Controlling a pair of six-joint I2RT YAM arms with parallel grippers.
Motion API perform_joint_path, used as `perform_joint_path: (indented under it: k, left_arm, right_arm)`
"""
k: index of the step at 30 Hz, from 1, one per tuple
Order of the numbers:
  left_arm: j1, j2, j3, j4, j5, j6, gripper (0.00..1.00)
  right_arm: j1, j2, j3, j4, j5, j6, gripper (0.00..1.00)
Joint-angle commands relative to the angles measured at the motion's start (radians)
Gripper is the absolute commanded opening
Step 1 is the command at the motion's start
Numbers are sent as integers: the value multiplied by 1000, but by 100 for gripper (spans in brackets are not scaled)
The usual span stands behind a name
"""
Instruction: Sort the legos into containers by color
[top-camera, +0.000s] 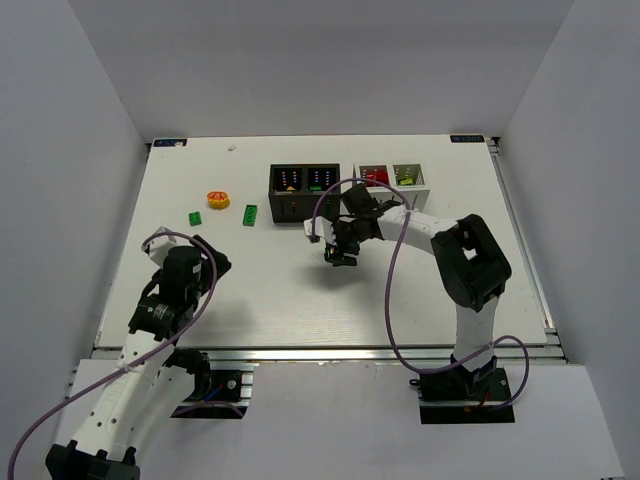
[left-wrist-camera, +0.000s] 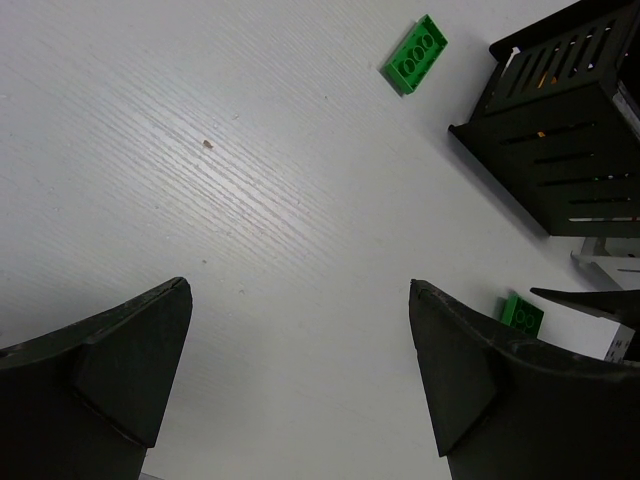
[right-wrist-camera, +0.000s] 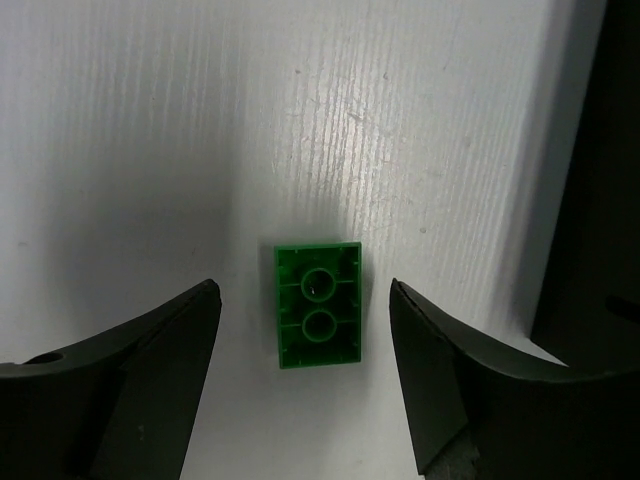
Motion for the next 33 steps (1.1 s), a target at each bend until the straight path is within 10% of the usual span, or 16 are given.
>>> perform_joint_path:
  k: [1,8,18,33]
  left_arm:
    - [6,2,-4,17,1,7,98]
    - [6,9,-8,24,-1,9,98]
    - [6,44,-11,59,17,19,98]
    - [6,54,-34,100,45,32,98]
  right_arm:
    - [0,30,74,-55,6,-80,72]
    - [0,67,97,-99,11,-105,60]
    - [0,-24,76,-96,-21,-99,8]
    - [-63,-105,408,97,-100,482,0]
